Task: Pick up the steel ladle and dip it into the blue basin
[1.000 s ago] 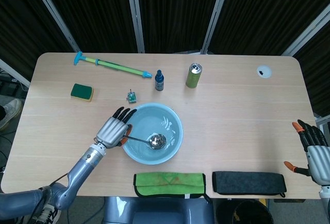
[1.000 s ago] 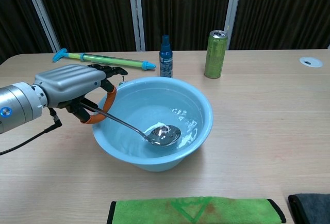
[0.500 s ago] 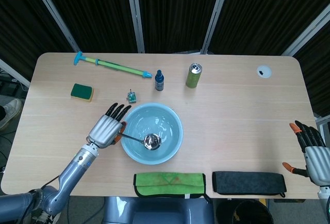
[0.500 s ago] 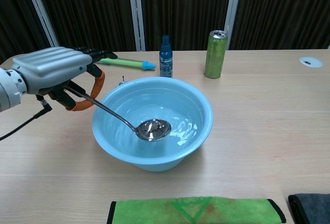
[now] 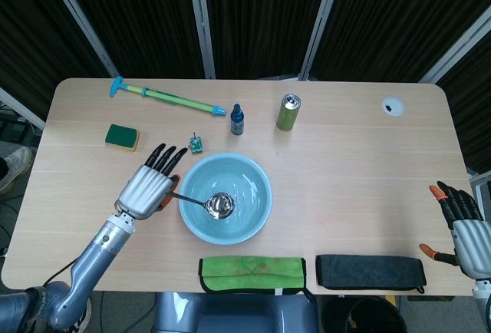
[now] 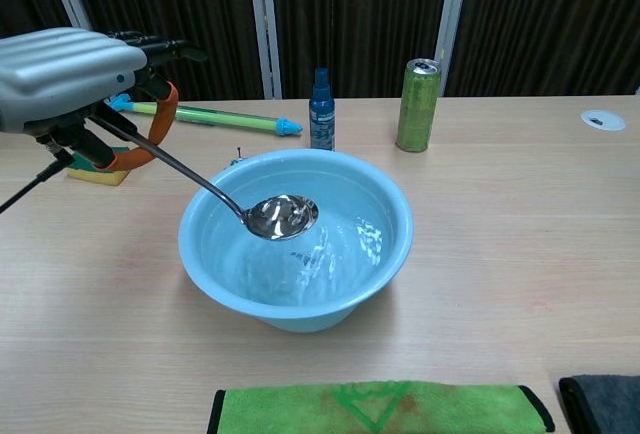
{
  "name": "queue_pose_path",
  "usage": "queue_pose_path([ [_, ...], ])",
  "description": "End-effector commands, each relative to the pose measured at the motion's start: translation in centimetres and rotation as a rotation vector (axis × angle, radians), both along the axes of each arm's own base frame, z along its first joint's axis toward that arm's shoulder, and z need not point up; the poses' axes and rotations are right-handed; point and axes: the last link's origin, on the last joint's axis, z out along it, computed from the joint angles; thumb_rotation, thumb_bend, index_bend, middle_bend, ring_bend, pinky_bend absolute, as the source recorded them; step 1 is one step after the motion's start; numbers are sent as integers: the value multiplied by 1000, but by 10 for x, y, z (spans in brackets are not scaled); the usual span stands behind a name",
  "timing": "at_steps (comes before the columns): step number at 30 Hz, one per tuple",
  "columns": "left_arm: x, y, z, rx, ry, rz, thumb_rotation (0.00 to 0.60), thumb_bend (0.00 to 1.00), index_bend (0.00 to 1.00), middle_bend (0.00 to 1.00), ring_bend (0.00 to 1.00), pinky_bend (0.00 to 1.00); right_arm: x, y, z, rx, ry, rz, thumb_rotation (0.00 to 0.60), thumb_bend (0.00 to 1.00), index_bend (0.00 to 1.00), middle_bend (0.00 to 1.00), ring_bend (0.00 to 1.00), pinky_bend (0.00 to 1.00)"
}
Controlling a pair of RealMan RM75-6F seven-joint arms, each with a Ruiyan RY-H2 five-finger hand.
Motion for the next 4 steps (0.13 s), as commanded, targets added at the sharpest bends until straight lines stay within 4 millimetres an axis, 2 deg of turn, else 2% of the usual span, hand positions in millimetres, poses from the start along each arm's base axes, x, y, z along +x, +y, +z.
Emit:
queue_pose_path([
  [1,-1,-1,2,0,5,2,600,413,642,0,0,0,1,1,0,-2,0,1,600,0,0,0,0,0],
  [4,-2,-2,3,1,3,7,600,413,642,0,0,0,1,2,0,-5,-2,4,600,0,0,0,0,0],
])
